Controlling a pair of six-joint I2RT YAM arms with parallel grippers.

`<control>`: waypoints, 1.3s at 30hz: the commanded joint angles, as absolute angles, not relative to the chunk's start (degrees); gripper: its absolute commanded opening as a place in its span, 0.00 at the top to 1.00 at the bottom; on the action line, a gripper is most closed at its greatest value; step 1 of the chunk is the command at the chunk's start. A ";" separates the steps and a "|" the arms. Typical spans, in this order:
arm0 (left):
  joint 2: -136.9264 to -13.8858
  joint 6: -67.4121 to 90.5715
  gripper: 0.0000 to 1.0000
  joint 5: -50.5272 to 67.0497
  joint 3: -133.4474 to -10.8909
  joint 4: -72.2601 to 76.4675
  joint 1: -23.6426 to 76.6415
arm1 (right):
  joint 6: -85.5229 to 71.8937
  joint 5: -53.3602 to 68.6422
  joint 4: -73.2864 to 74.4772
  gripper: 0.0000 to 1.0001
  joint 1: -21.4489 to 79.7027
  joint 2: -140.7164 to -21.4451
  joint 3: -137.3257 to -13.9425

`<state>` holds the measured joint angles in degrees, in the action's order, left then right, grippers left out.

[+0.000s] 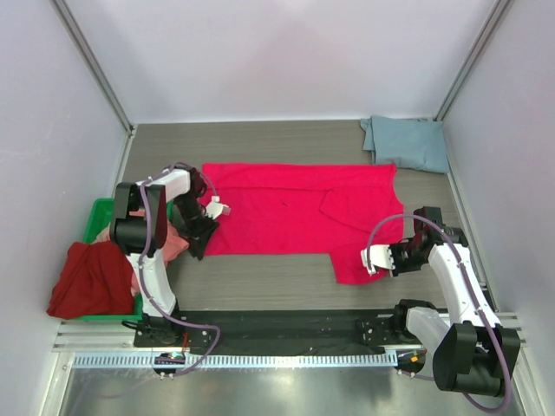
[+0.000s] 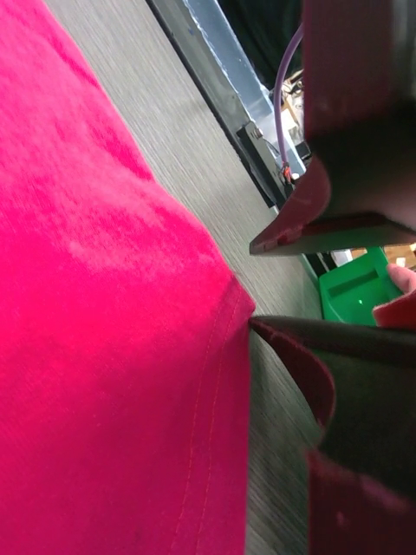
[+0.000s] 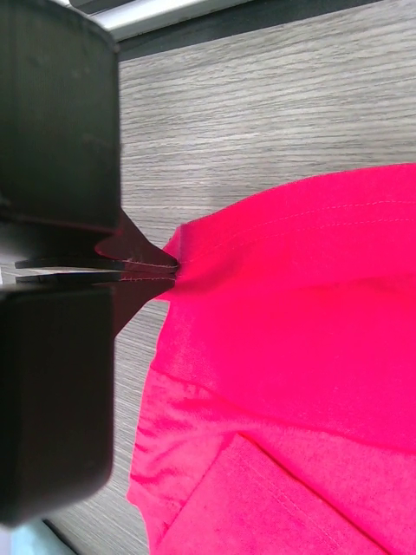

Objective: Fold and stack the t-shirts
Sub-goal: Fold the tshirt

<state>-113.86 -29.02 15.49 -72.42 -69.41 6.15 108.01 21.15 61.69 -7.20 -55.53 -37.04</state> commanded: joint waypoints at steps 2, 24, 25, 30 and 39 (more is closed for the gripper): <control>-116.36 -28.39 0.67 13.80 -71.72 -65.04 6.42 | 107.32 21.71 61.00 0.99 -7.03 -54.67 -37.53; -115.31 -17.05 0.71 7.56 -71.37 -51.95 10.19 | 104.24 21.36 61.08 0.99 -7.03 -50.98 -36.12; -115.31 -16.88 0.71 7.56 -71.37 -51.60 10.11 | 104.06 21.36 61.00 0.99 -7.03 -50.89 -36.04; -115.58 -16.00 0.72 7.38 -71.28 -50.63 10.20 | 103.80 21.27 61.00 0.99 -7.03 -49.75 -35.33; -115.49 -13.27 0.79 2.46 -71.89 -49.04 11.60 | 103.01 20.66 61.08 0.99 -7.03 -48.78 -34.81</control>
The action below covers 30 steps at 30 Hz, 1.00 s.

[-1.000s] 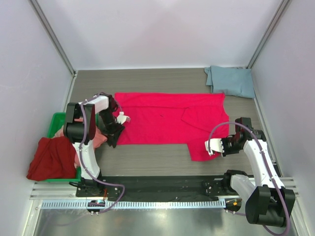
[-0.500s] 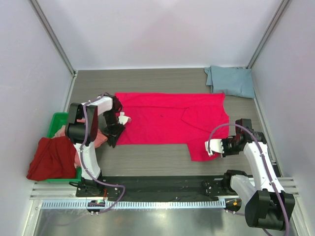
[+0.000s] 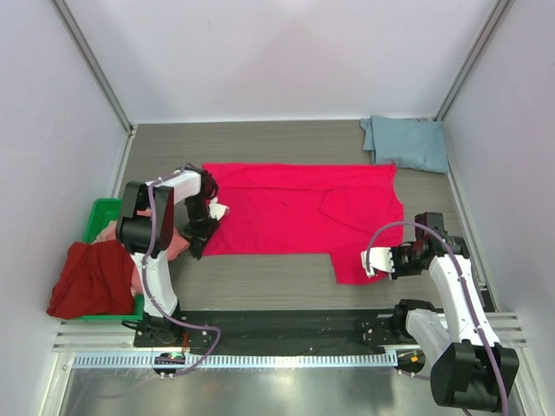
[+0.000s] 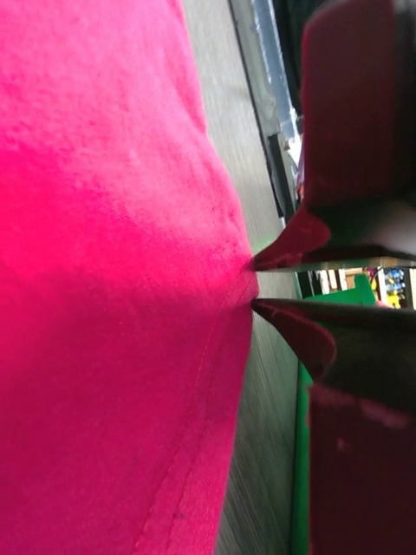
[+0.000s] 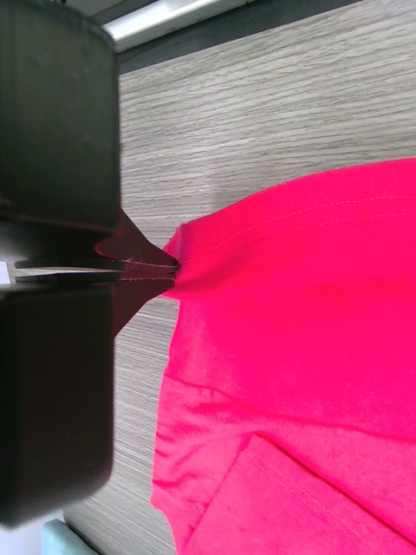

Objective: Fold and stack the t-shirts
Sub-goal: Fold the tshirt

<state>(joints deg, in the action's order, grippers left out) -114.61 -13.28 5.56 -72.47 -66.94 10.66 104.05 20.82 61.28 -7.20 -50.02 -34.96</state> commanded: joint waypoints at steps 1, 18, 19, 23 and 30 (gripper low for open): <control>-115.49 -13.27 0.82 2.20 -71.81 -49.13 11.78 | 102.83 20.65 61.08 0.99 -7.03 -48.26 -34.72; -101.88 -14.76 1.00 1.50 -69.17 -50.27 12.57 | 85.90 22.06 56.69 0.99 -7.03 -44.12 -41.30; -99.95 -15.20 1.00 1.49 -69.26 -51.06 12.57 | 84.39 22.58 55.82 0.99 -7.03 -43.95 -42.27; -98.53 -14.68 1.00 1.49 -70.48 -52.38 12.57 | 77.27 23.73 53.36 0.99 -7.03 -43.77 -46.92; -97.12 -15.82 1.00 1.14 -73.29 -54.93 12.57 | 66.54 22.77 48.61 0.99 -7.03 -46.67 -53.52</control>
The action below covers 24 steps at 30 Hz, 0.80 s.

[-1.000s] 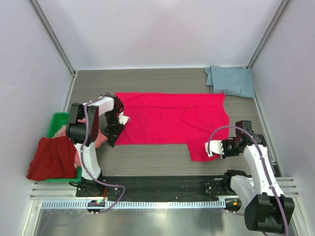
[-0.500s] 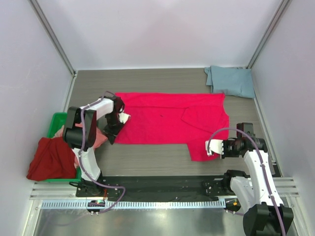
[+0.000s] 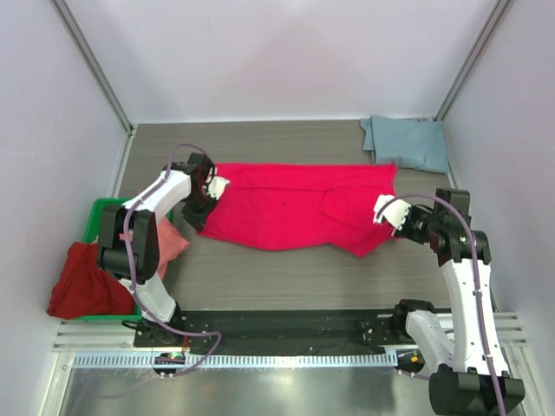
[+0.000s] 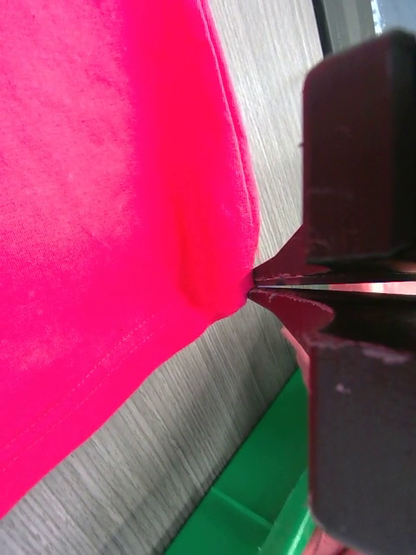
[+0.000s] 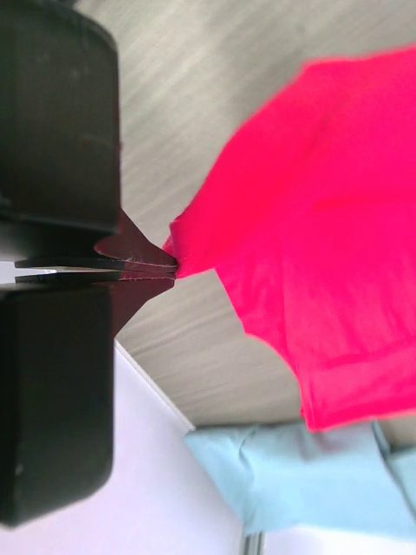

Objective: Fold and stack the t-shirts
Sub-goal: Fold the tshirt

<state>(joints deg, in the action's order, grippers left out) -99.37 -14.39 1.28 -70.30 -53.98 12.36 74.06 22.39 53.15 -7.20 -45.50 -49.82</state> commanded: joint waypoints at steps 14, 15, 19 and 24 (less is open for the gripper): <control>-101.86 -17.75 1.00 1.93 -86.47 -59.33 12.48 | 53.53 18.81 32.97 0.99 -6.94 -58.61 -58.79; -102.47 -17.67 1.00 2.02 -87.18 -59.33 12.48 | 52.92 18.46 32.44 0.99 -6.94 -59.93 -59.41; -107.48 -17.67 1.00 2.64 -91.13 -59.59 12.31 | 50.72 17.49 27.34 0.99 -6.77 -65.73 -60.99; -114.16 -17.40 1.00 2.02 -97.46 -59.32 11.60 | 48.69 16.26 20.31 0.99 -6.42 -73.55 -63.01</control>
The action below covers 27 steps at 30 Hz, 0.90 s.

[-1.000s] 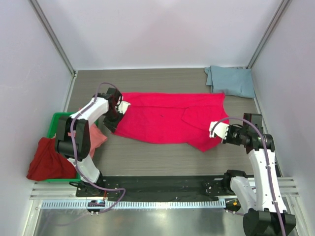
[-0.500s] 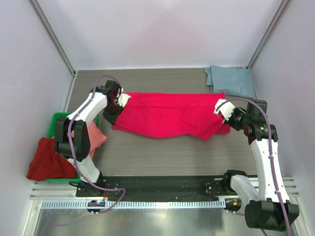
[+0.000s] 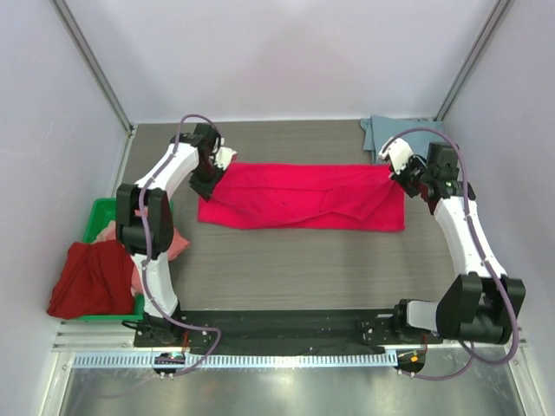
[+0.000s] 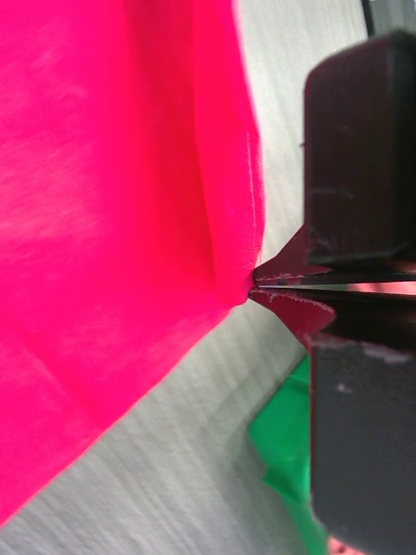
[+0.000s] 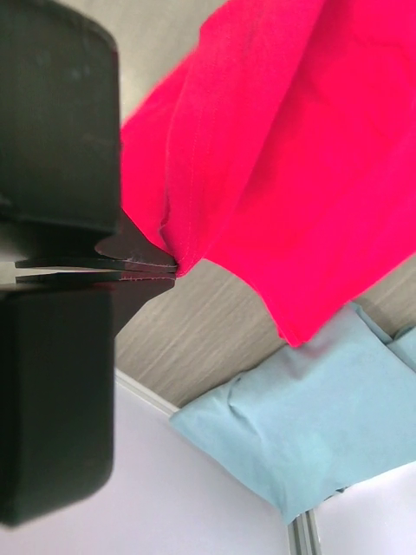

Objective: Fold and stack the t-shirts
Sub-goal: Fold the tshirt

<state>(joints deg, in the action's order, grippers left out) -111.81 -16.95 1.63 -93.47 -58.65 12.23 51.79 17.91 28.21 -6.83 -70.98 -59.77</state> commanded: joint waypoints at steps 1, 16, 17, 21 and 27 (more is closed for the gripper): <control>-115.21 -17.40 1.00 2.02 -98.51 -59.67 11.25 | 48.26 16.09 18.74 0.99 -6.42 -74.70 -63.45; -121.29 -16.00 1.00 0.88 -105.64 -60.82 8.09 | 45.26 13.80 11.34 0.99 -4.13 -90.60 -72.15; -121.55 -16.00 1.00 0.79 -105.82 -60.82 8.09 | 45.35 13.62 11.25 0.99 -3.96 -91.14 -72.33; -123.04 -15.91 0.94 0.88 -106.87 -60.82 8.09 | 45.70 12.04 10.46 0.98 -3.34 -94.56 -73.39; -120.16 -14.94 0.76 -3.42 -108.11 -59.42 8.17 | 43.07 7.03 7.73 0.63 -2.55 -93.88 -76.29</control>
